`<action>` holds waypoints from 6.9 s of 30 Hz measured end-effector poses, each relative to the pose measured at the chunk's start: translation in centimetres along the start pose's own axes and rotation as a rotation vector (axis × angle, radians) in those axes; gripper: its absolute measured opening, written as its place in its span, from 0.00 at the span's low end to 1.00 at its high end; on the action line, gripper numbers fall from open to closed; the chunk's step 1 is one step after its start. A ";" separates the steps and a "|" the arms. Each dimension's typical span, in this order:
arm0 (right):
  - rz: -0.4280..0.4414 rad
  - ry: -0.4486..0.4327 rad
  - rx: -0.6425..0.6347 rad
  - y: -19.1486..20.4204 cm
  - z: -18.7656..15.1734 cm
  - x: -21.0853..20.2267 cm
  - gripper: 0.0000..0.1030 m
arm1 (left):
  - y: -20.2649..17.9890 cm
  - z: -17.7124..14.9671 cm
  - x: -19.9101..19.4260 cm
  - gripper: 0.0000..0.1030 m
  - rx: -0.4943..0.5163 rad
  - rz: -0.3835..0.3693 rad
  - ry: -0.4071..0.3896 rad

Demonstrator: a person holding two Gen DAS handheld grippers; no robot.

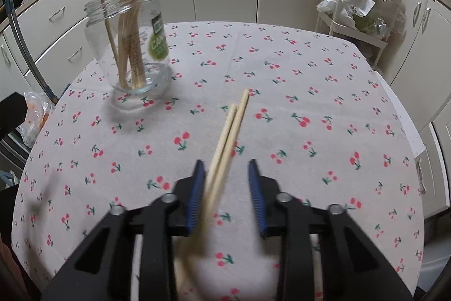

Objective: Organize utensils
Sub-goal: 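Move both open grippers back down to the last loose chopsticks, then position both open grippers over the two remaining chopsticks, then close the left gripper on a chopstick while the right gripper closes on the other, then lift both held chopsticks and carry them over the glass jar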

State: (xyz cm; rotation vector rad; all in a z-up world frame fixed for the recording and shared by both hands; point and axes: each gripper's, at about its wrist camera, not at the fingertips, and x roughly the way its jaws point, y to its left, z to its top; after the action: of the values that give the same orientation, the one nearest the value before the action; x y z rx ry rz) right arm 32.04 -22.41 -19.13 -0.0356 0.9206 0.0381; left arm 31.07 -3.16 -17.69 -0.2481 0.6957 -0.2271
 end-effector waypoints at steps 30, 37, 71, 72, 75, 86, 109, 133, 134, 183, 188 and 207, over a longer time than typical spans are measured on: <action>0.104 -0.064 0.266 -10.1 -1.5 -5.1 0.21 | -11.4 -3.2 8.2 0.71 0.153 -0.048 0.295; 0.142 -0.088 0.330 -12.0 -2.2 -5.6 0.26 | -13.6 -4.5 10.1 0.71 0.187 0.040 0.339; 0.151 -0.138 0.367 -13.1 -2.3 -6.4 0.36 | -15.3 -3.2 11.6 0.73 0.272 0.196 0.380; 0.148 -0.142 0.357 -12.9 -2.2 -6.5 0.36 | -15.0 -3.3 11.1 0.71 0.297 0.215 0.381; 0.143 -0.144 0.289 -11.6 -2.0 -6.4 0.36 | -12.2 -3.9 10.0 0.70 0.310 0.230 0.426; 0.143 -0.115 0.337 -12.4 -2.3 -5.6 0.36 | -13.2 -3.2 11.0 0.64 0.132 0.069 0.458; 0.216 -0.157 0.415 -14.0 -2.2 -7.0 0.39 | -16.3 -3.7 11.4 0.74 0.189 0.241 0.395; 0.197 -0.124 0.337 -12.1 -1.8 -5.9 0.39 | -12.1 -4.0 7.6 0.74 0.044 0.208 0.396; 0.198 -0.121 0.335 -12.0 -1.8 -5.8 0.39 | -11.8 -4.1 7.9 0.74 0.036 0.210 0.408; 0.173 0.052 0.077 -5.2 1.5 0.4 0.06 | -8.2 -0.3 12.0 0.06 0.084 0.076 0.394; 0.258 -0.020 0.163 -6.0 1.6 -1.4 0.06 | -7.1 -0.3 10.3 0.04 0.043 -0.047 0.348; 0.417 -0.238 0.262 -5.6 1.4 -4.2 0.06 | -2.1 11.5 -3.9 0.04 -0.014 -0.135 -0.379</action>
State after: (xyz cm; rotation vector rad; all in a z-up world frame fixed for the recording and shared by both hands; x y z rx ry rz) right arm 30.85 -28.00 -14.90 0.3974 0.6768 0.3016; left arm 35.45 -2.35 -6.21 -0.3410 0.3052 -0.2948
